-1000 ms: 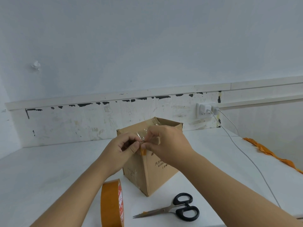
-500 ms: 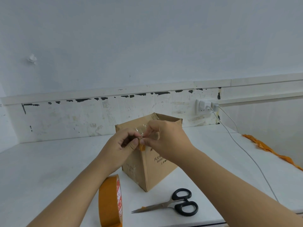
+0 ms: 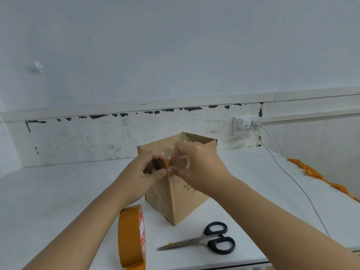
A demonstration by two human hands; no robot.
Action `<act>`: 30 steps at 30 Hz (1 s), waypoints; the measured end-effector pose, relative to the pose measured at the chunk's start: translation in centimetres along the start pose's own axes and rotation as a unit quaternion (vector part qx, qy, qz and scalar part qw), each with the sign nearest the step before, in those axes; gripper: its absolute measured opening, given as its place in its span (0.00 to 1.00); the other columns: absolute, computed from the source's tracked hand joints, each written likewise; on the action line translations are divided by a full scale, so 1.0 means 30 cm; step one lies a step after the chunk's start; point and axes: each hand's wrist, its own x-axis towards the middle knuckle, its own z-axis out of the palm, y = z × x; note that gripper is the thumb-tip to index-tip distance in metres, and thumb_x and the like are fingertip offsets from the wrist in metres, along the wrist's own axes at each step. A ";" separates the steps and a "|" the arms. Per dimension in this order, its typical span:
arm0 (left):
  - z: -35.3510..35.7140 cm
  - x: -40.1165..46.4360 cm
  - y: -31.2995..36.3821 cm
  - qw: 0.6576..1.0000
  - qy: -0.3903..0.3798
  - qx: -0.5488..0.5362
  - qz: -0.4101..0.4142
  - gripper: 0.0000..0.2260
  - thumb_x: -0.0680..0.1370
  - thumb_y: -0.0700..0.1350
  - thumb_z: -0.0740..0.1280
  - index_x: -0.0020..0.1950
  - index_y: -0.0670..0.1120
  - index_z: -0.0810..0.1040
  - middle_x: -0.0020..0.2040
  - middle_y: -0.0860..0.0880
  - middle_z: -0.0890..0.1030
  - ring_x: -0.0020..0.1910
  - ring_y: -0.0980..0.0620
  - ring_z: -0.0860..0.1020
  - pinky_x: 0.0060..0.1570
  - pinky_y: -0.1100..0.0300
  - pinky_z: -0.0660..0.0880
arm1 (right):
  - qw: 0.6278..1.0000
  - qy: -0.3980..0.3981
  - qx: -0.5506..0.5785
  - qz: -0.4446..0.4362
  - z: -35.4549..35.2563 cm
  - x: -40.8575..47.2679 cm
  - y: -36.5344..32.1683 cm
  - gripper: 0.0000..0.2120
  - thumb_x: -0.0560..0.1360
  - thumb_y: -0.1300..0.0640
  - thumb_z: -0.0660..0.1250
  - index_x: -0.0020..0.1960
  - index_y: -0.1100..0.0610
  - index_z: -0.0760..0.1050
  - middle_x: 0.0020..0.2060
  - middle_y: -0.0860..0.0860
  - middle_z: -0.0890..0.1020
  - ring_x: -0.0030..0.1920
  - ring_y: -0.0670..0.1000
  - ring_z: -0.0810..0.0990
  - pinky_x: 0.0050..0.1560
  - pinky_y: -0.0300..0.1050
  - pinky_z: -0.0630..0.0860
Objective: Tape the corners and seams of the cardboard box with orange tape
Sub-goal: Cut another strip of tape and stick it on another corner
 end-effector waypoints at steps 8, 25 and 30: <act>-0.004 0.003 0.009 0.999 0.004 0.038 -0.005 0.17 0.75 0.44 0.70 0.52 0.67 0.73 0.46 0.61 0.75 0.46 0.61 0.73 0.45 0.66 0.73 | 0.999 0.011 -0.021 -0.043 0.015 -0.008 0.004 0.13 0.70 0.52 0.73 0.49 0.50 0.72 0.43 0.41 0.75 0.47 0.47 0.72 0.43 0.46 0.73; -0.026 -0.015 0.004 0.999 -0.037 0.013 -0.003 0.19 0.77 0.44 0.67 0.58 0.68 0.73 0.53 0.67 0.73 0.54 0.63 0.73 0.50 0.75 0.72 | 0.998 0.019 -0.006 -0.067 0.017 -0.018 0.032 0.15 0.68 0.52 0.74 0.48 0.48 0.70 0.38 0.36 0.68 0.43 0.44 0.66 0.39 0.38 0.67; -0.007 0.004 0.017 1.000 -0.003 0.009 -0.015 0.14 0.76 0.40 0.67 0.57 0.58 0.77 0.52 0.60 0.77 0.51 0.61 0.75 0.49 0.71 0.72 | 0.998 0.034 -0.011 -0.060 0.032 -0.014 0.023 0.14 0.68 0.54 0.74 0.48 0.49 0.72 0.41 0.37 0.71 0.44 0.46 0.69 0.41 0.44 0.72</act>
